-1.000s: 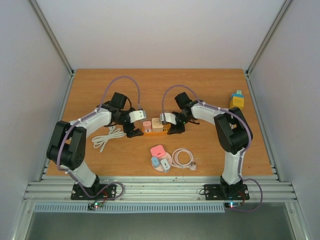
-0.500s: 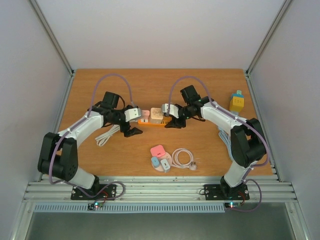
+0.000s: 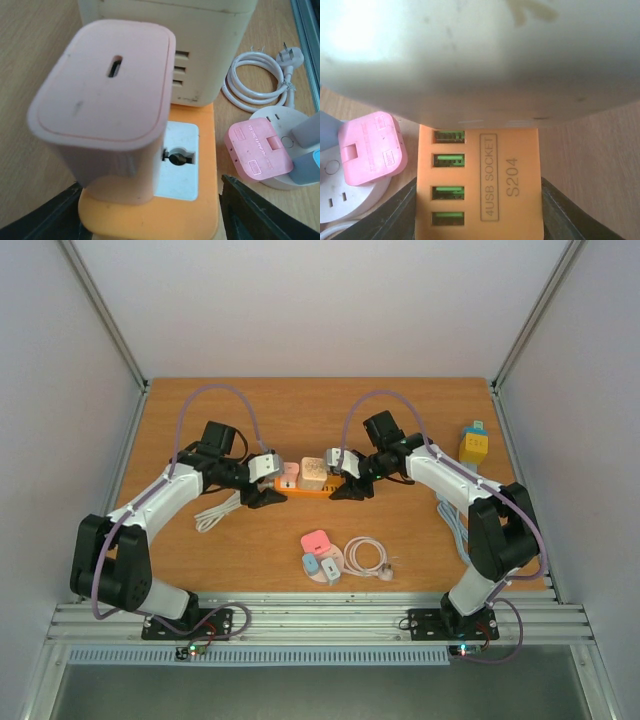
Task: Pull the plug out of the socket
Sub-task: Remove the plug from the socket.
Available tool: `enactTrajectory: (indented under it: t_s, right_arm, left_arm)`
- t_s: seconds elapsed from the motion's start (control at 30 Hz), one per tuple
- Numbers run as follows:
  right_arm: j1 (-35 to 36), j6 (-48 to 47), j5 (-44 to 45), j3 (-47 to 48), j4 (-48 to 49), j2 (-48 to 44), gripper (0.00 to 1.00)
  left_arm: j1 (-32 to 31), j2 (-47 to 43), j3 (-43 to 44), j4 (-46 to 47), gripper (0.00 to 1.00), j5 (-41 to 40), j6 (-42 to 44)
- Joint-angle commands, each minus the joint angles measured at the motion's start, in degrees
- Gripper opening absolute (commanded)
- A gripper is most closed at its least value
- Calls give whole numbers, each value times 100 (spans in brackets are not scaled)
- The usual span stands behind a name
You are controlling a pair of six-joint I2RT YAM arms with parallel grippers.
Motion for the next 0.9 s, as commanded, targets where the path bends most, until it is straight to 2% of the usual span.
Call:
enactTrajectory:
  t_s: [0.0, 0.07, 0.17, 0.27, 0.3, 0.37, 0.4, 0.43, 0.47, 0.53, 0.63, 0.7, 0.87]
  right_arm:
    - [-29, 26, -635, 51, 194, -332, 1]
    - [-29, 22, -684, 63, 165, -335, 1]
    - [-29, 71, -727, 80, 182, -334, 1]
    - [-29, 174, -709, 87, 227, -324, 1]
    - [-29, 220, -698, 95, 244, -319, 1]
    - [-29, 346, -662, 112, 266, -309, 3]
    - [-29, 405, -644, 135, 261, -296, 7]
    - [-29, 466, -624, 176, 205, -273, 16]
    - [-29, 547, -597, 234, 133, -242, 31]
    - [-29, 695, -535, 439, -128, -171, 68]
    - [-50, 790, -500, 572, -504, -136, 91]
    - [-85, 907, -499, 550, -614, -174, 98]
    - [-297, 1376, -692, 662, -1059, -191, 98]
  left_arm:
    - [12, 7, 220, -167, 66, 269, 79]
    - [6, 19, 233, -175, 59, 288, 65]
    - [-3, 44, 265, -213, 39, 355, 58]
    - [-13, 73, 324, -277, 7, 430, 58]
    - [-21, 58, 316, -279, 1, 441, 47]
    - [-29, 27, 294, -209, 0, 446, 15]
    - [-39, 2, 266, -103, 0, 444, -31]
    - [-33, -44, 219, 74, 0, 427, -131]
    - [-36, -95, 163, 272, 1, 388, -243]
    - [-26, -229, -4, 735, 0, 289, -618]
    - [-23, -465, -218, 1363, 0, 285, -993]
    - [-7, -474, -206, 1539, 0, 329, -1188]
    - [-8, -503, -137, 1808, 0, 322, -1470]
